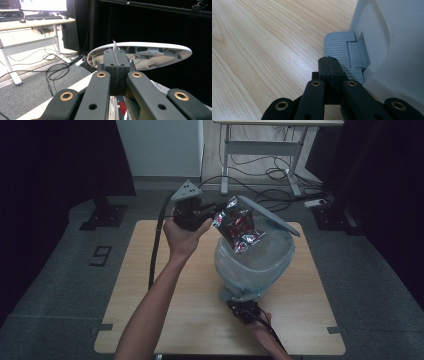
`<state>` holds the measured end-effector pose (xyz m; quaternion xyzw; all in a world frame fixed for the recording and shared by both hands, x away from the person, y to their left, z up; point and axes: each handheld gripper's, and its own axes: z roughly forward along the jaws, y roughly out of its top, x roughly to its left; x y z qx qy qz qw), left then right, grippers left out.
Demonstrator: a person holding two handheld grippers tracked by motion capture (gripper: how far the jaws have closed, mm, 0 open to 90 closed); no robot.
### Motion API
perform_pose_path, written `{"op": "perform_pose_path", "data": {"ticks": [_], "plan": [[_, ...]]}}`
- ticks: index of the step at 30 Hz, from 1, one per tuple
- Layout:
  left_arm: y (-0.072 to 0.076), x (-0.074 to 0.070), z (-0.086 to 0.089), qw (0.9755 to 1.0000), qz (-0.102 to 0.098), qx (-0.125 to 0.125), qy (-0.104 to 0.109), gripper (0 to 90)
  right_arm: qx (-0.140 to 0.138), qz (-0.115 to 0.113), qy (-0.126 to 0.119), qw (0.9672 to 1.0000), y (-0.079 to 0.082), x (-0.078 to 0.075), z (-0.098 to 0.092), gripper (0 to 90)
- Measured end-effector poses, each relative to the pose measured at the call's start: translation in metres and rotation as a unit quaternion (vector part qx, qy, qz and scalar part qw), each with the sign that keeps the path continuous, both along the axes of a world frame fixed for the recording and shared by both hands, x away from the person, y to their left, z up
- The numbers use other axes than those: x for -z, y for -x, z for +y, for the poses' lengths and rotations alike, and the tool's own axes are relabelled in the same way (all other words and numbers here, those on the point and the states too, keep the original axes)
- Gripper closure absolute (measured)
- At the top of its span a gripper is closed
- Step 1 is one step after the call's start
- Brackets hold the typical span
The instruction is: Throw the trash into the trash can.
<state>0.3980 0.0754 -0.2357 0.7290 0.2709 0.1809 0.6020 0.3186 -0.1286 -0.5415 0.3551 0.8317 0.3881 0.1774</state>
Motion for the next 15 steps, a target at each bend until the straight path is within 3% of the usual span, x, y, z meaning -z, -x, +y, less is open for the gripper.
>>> {"op": "perform_pose_path", "data": {"ticks": [9, 11, 13, 15], "plan": [[-0.0025, 0.003, -0.006, 1.0, 0.003, 0.002, -0.004, 90.0, 0.0, 0.001, 0.0, 1.0, -0.0001, 0.0, -0.0001, 90.0], [-0.0047, 0.0047, -0.0083, 0.9999, 0.011, 0.005, -0.009, 90.0, 0.0, 0.0, 0.0, 1.0, -0.0001, 0.0, -0.0001, 90.0], [-0.0081, 0.0069, -0.01, 0.9996, 0.024, 0.0, -0.016, 72.6, 0.0, 0.0, 0.0, 1.0, 0.0, 0.0, 0.0001, 90.0], [-0.0088, 0.0082, -0.0083, 0.9996, 0.025, 0.006, -0.012, 67.1, 0.001, 0.0, -0.001, 1.0, 0.0001, 0.0001, 0.0002, 90.0]]}}
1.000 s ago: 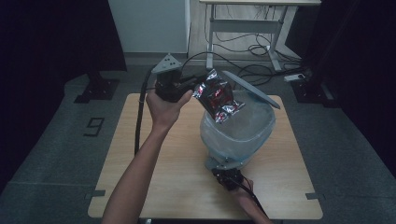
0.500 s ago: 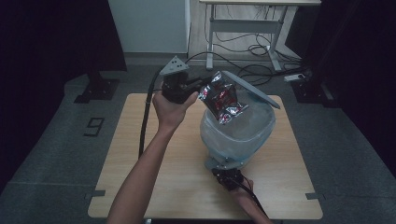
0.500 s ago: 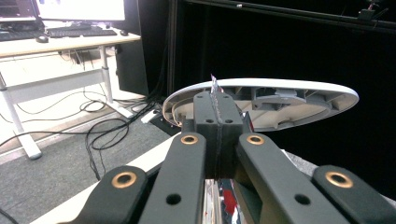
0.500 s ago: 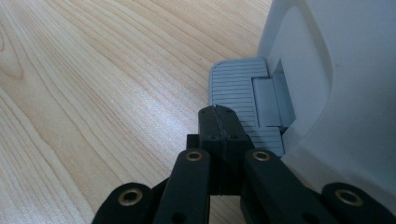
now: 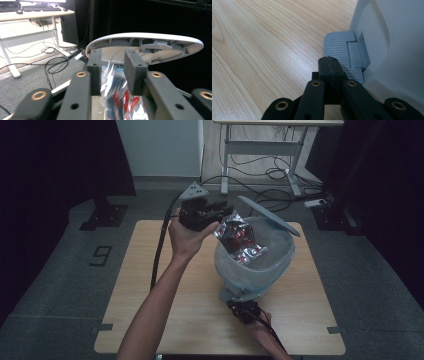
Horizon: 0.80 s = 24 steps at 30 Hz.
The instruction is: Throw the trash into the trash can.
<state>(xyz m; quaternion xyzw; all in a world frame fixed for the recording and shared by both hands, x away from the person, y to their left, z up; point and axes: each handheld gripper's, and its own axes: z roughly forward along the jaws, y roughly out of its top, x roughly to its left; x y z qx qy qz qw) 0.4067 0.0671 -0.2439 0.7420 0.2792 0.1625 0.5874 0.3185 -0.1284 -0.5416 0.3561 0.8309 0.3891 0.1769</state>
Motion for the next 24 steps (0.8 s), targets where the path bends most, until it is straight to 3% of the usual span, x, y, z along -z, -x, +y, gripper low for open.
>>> {"op": "perform_pose_path", "data": {"ticks": [1, 10, 24], "plan": [[0.0, 0.0, 0.001, 1.0, 0.001, 0.002, 0.001, 62.7, 0.0, 0.0, 0.001, 1.0, 0.0, 0.0, 0.0, 90.0], [0.006, -0.002, 0.007, 0.9999, -0.005, 0.0, -0.01, 53.3, 0.0, -0.001, 0.003, 1.0, 0.0, 0.0, 0.0, 90.0], [0.027, 0.011, 0.028, 0.9993, -0.012, -0.017, -0.033, 50.5, 0.0, -0.003, 0.005, 1.0, 0.0, 0.0, 0.0, 90.0]]}}
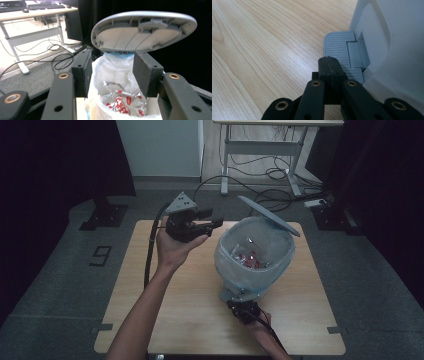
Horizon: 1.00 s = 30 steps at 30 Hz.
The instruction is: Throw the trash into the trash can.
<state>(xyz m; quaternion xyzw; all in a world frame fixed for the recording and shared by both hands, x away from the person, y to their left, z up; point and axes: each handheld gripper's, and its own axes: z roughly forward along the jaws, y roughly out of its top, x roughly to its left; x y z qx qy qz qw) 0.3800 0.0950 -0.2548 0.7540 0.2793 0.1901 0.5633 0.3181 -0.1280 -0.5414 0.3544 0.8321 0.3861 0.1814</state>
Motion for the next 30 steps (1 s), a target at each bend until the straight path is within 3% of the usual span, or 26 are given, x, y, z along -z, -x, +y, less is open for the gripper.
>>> {"op": "perform_pose_path", "data": {"ticks": [15, 30], "plan": [[0.023, 0.018, 0.024, 0.9995, -0.011, -0.013, -0.028, 49.9, 0.002, -0.001, 0.001, 1.0, 0.0, 0.0, 0.0, 90.0], [0.039, 0.039, 0.051, 0.9991, -0.008, -0.025, -0.034, 48.7, 0.003, 0.0, -0.002, 1.0, 0.001, 0.0, 0.0, 90.0]]}}
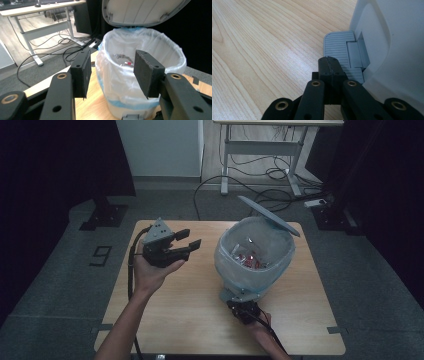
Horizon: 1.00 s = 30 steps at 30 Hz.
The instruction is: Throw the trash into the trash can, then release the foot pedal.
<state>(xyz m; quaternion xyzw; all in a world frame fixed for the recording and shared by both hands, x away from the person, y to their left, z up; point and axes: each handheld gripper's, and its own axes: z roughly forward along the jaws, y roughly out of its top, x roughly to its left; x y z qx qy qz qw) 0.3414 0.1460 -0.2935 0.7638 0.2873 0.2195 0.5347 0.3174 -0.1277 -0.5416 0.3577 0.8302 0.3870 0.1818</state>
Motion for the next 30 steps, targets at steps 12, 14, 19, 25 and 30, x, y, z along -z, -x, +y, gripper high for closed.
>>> {"op": "perform_pose_path", "data": {"ticks": [12, 14, 19, 25, 30], "plan": [[0.005, 0.01, 0.013, 0.9999, 0.001, -0.013, -0.008, 48.2, 0.0, 0.002, -0.001, 1.0, 0.0, 0.0, 0.0, 90.0], [0.006, 0.011, 0.013, 0.9998, 0.001, -0.015, -0.01, 47.2, 0.0, 0.002, -0.001, 1.0, 0.0, 0.0, 0.0, 90.0], [0.005, 0.013, 0.014, 0.9998, 0.003, -0.016, -0.009, 43.7, 0.0, 0.005, -0.006, 1.0, 0.0, -0.001, -0.001, 90.0], [0.006, 0.017, 0.018, 0.9998, 0.005, -0.02, -0.006, 41.1, -0.001, 0.004, -0.026, 0.9996, 0.0, -0.003, -0.004, 70.8], [0.008, 0.021, 0.024, 0.9997, 0.008, -0.023, -0.003, 38.5, -0.009, 0.006, -0.05, 0.9987, 0.003, -0.006, -0.005, 57.4]]}}
